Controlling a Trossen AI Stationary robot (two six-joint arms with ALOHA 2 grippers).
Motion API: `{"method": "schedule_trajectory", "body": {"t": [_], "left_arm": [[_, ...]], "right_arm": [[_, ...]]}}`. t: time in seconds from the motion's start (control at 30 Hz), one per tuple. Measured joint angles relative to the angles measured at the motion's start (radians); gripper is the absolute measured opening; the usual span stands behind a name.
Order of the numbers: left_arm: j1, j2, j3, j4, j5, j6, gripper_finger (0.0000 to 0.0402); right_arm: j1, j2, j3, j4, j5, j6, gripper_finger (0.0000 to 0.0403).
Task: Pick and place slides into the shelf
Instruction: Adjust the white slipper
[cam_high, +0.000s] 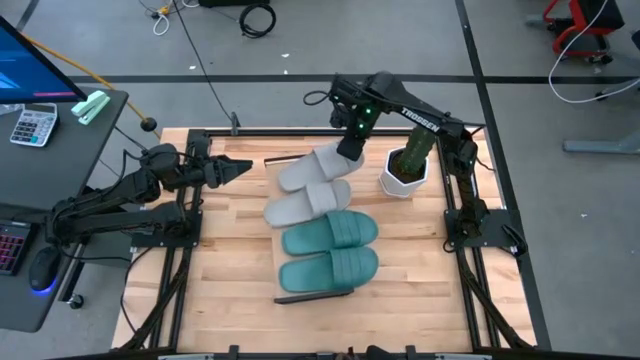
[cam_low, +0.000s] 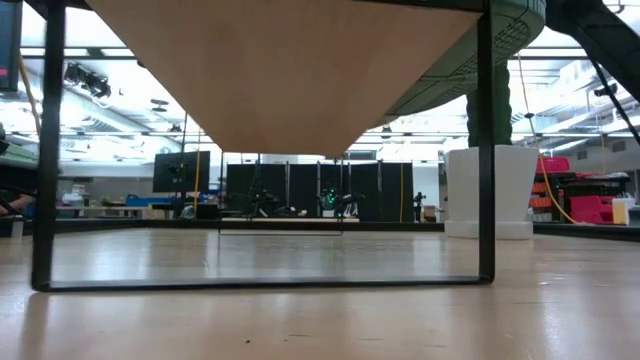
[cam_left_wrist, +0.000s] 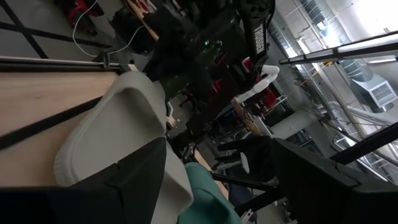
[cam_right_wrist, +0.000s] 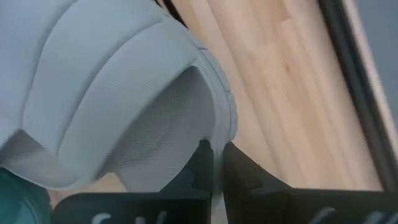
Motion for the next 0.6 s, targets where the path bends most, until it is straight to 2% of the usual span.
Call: {"method": "schedule_trajectory", "body": {"t": [0.17, 0.6], "left_arm": [[0.000, 0.000, 0.000, 0.000, -0.001, 0.003, 0.0293], [0.000, 0.000, 0.000, 0.000, -0.002, 0.009, 0.0293]], "right_arm": [[0.011, 0.000, -0.048, 0.012, -0.031, 0.019, 0.0014], [0.009, 0.000, -0.052, 0.019, -0.110, 0.006, 0.0014]]}}
